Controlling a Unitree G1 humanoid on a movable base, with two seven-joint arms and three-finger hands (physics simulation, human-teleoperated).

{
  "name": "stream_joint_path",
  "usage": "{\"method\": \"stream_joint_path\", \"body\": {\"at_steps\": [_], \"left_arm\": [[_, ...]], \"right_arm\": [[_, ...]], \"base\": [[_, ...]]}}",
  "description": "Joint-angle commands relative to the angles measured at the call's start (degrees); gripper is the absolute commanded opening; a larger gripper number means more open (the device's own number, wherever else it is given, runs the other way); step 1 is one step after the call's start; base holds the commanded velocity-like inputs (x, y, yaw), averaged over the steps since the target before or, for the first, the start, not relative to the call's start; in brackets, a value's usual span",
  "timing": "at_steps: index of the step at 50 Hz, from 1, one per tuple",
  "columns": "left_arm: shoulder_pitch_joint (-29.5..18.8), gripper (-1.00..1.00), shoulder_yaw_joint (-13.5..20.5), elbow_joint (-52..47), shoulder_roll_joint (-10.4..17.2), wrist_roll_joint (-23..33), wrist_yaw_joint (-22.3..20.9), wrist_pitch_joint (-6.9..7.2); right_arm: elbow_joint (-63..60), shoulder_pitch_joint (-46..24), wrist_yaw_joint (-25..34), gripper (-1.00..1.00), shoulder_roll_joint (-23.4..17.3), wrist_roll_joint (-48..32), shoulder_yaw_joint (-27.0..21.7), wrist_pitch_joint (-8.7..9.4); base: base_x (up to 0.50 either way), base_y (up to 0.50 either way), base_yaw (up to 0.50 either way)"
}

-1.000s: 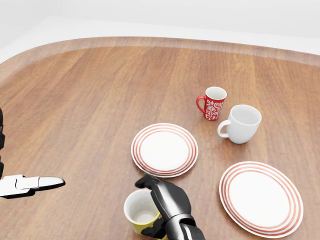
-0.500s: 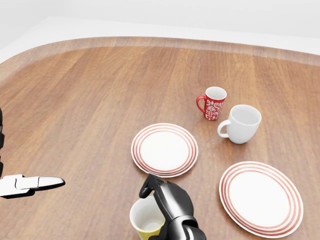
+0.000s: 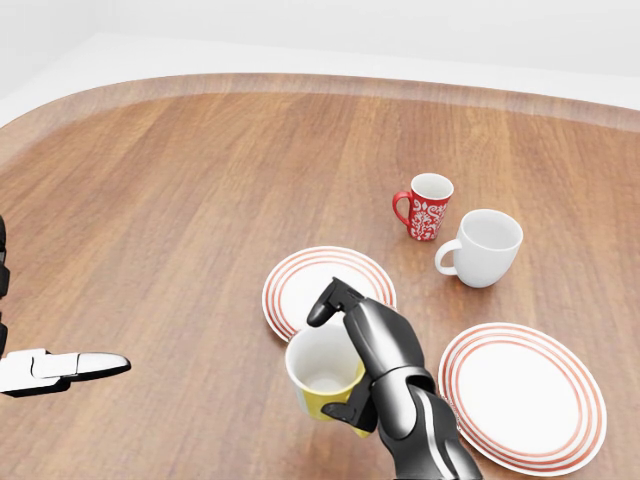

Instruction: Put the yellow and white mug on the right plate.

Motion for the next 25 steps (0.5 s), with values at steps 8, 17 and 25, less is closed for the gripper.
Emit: {"method": "stream_joint_path", "body": {"at_steps": [8, 17, 25], "left_arm": [[-0.01, 1.00, 0.02, -0.02, 0.05, 0.08, 0.01, 0.00], [-0.04, 1.00, 0.06, 0.07, 0.07, 0.10, 0.01, 0.00], [-0.03, 1.00, 0.11, -0.05, 0.09, 0.11, -0.02, 0.00]], "right_arm": [[-8.64, -1.54, 4.82, -1.00, -4.21, 1.88, -3.68, 2.88], [-5.49, -4.44, 4.45, -1.00, -6.76, 4.21, -6.18, 2.88], [-0.98, -6.77, 2.90, -1.00, -8.77, 6.06, -7.60, 2.88]], "base": [[0.00, 0.00, 0.00], [0.00, 0.00, 0.00], [0.00, 0.00, 0.00]]}}
